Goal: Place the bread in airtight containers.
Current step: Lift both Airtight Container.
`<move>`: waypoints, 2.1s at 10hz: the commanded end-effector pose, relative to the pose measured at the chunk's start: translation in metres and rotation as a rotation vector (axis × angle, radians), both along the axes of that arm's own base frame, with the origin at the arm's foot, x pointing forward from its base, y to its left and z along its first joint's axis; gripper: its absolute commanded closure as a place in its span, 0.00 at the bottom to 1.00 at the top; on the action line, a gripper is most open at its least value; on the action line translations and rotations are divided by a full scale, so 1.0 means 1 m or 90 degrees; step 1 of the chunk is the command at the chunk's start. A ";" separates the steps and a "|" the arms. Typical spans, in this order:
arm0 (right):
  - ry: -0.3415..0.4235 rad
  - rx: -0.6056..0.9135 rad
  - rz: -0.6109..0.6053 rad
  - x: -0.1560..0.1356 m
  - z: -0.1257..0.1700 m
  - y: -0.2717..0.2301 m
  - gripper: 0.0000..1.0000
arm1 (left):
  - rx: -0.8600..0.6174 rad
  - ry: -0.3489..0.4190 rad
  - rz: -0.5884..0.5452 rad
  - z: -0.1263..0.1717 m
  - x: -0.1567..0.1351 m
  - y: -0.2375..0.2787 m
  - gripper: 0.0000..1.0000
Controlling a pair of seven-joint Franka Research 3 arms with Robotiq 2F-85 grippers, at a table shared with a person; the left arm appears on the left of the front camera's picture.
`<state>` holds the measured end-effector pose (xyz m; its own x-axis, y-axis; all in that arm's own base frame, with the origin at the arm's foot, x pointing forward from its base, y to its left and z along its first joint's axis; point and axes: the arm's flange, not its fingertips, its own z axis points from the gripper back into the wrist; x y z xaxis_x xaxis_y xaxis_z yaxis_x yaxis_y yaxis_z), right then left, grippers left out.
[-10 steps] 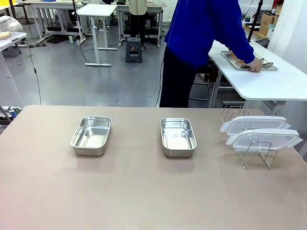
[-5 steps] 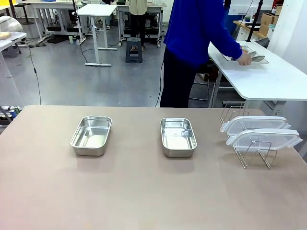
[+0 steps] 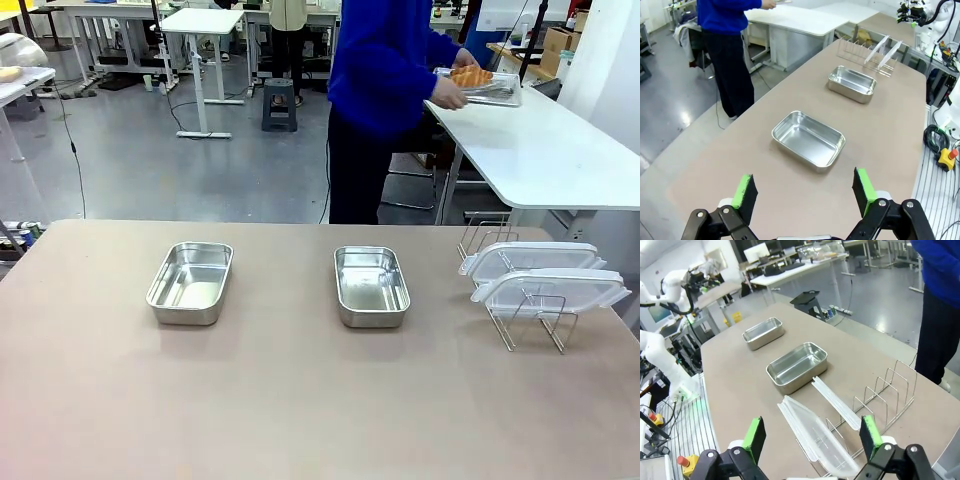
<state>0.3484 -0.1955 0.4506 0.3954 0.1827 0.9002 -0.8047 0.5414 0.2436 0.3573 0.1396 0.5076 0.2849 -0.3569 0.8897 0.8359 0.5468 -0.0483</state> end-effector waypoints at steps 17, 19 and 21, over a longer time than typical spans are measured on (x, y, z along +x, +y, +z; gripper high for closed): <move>-0.024 0.006 0.004 0.003 0.000 -0.001 0.00 | -0.010 -0.019 -0.007 -0.004 0.001 0.000 0.00; -0.024 0.006 0.004 0.003 0.000 -0.001 0.00 | -0.010 -0.019 -0.007 -0.004 0.001 0.000 0.00; -0.024 0.006 0.004 0.003 0.000 -0.001 0.00 | -0.010 -0.019 -0.007 -0.004 0.001 0.000 0.00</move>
<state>0.3477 -0.1956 0.4509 0.3935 0.1841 0.9007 -0.8063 0.5397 0.2419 0.3569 0.1397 0.5075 0.2838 -0.3573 0.8898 0.8367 0.5456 -0.0478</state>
